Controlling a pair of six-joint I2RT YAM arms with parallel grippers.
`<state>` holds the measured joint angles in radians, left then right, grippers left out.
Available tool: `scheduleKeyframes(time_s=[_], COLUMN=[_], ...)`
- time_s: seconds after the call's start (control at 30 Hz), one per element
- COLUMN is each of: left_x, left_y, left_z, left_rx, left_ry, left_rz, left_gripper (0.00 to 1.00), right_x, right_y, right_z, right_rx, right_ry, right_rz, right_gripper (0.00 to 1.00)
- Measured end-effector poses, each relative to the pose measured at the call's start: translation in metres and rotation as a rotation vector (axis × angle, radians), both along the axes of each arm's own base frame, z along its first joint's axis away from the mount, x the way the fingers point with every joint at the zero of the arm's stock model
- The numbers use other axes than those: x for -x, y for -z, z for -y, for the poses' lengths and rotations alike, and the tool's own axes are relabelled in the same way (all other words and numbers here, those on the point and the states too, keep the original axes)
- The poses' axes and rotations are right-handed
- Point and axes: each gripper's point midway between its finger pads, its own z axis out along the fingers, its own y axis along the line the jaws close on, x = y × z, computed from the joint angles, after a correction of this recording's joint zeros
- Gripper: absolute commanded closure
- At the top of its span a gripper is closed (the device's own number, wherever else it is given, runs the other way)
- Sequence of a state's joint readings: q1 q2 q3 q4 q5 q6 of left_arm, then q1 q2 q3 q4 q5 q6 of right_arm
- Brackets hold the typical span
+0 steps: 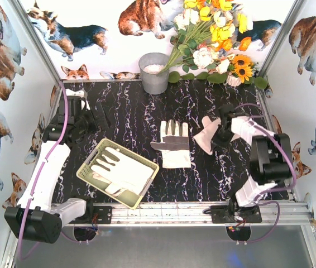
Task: Put the gloves into the storage basket
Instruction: Move the glove to the center of the board, then pick up the glove from the center of the board.
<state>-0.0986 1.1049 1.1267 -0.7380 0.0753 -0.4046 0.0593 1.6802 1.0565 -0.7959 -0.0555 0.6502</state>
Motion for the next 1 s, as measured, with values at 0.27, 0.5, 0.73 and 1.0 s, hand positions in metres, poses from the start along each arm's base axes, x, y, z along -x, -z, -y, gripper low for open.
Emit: scheduleKeyframes(time_s=[0.27,0.5,0.73,1.0], left_x=[0.003,0.005,0.005,0.002], left_y=[-0.004,-0.004,-0.001,0.006], left_z=[0.007,0.008,0.006,0.003], left_rx=[0.029,0.042,0.049,0.058], left_ry=[0.035,0.021,-0.003,-0.053], left_rz=[0.008,0.0,-0.017,-0.049], left_gripper=[0.0,0.0,0.0,0.0], right_x=[0.01,-0.028,-0.037,-0.028], right_y=[-0.032,-0.089,-0.063,-0.017], right_z=[-0.01,0.002,0.028,0.031], right_rx=[-0.008,-0.021,-0.029,-0.016], right_ry=[-0.009,-0.025,0.03,0.002], right_rz=[0.085,0.252,0.171,0.023], right_gripper=[0.66,0.53,0.48,0.45])
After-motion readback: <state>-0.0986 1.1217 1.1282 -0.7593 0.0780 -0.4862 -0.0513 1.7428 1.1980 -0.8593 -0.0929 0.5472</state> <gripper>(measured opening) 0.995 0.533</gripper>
